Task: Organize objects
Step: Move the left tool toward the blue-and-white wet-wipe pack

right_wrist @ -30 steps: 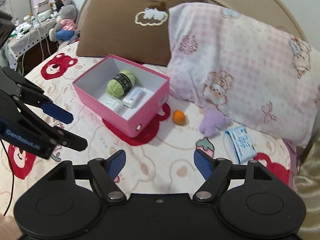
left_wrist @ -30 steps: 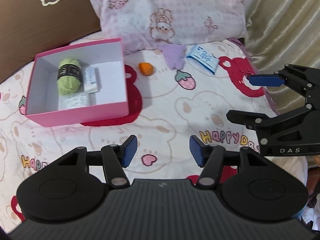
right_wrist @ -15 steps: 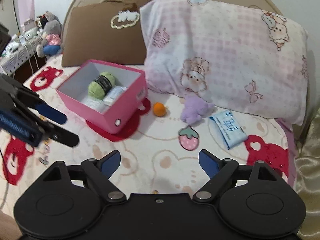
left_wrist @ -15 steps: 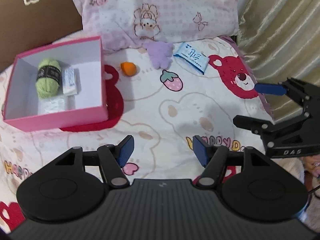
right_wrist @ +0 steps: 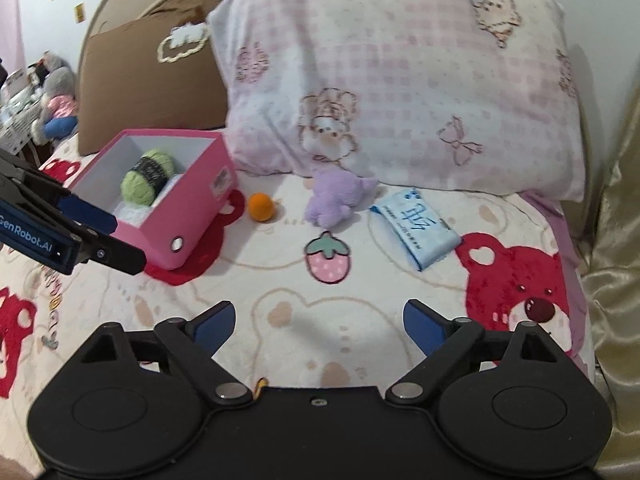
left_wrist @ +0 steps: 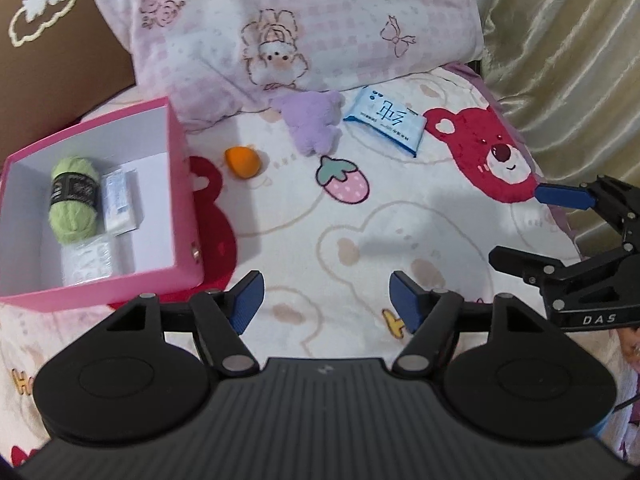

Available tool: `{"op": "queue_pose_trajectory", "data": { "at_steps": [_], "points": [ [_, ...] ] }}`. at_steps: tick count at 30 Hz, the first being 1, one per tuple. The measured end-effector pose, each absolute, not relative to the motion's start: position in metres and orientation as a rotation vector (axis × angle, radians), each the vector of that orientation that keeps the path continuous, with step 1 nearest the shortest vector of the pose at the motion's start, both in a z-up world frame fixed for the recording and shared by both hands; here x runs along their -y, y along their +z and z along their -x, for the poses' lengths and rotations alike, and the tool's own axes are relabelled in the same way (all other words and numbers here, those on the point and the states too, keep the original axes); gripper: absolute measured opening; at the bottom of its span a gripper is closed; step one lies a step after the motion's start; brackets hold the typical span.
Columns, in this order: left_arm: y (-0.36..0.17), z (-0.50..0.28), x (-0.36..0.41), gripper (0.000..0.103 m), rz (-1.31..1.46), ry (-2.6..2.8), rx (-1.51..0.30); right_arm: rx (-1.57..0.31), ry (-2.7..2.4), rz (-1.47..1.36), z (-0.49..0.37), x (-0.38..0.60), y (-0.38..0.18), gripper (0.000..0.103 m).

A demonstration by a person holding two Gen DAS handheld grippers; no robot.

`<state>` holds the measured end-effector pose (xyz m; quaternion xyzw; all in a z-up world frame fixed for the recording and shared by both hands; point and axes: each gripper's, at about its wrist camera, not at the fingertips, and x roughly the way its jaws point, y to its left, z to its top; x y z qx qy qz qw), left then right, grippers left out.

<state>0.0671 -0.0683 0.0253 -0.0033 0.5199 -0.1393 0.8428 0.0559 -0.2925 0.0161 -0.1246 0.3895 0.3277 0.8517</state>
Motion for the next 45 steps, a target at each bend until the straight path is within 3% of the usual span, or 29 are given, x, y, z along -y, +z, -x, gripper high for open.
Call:
{"op": "queue_pose_trajectory", "data": {
  "at_steps": [3,8,12,19,38,45],
  "points": [
    [0.018,-0.079,0.078,0.076,0.018,-0.302,-1.081,-0.796,0.669,0.243,-0.063,0.298,0.010,0.093],
    [0.007,-0.097,0.088,0.097,0.059,-0.317,-1.032,-0.743,0.639,0.246,-0.081,0.304,-0.001,0.094],
    [-0.003,-0.115,0.094,0.100,0.095,-0.306,-1.033,-0.791,0.573,0.179,-0.105,0.311,-0.012,0.094],
    [-0.012,-0.137,0.111,0.103,0.150,-0.321,-1.037,-0.858,0.552,0.159,-0.128,0.315,-0.021,0.103],
    [-0.041,-0.202,0.149,0.103,0.162,-0.207,-0.965,-0.864,0.573,-0.024,-0.200,0.313,-0.065,0.103],
    [-0.068,-0.222,0.151,0.103,0.209,-0.155,-0.931,-0.763,0.506,-0.065,-0.207,0.311,-0.091,0.103]
  ]
}}
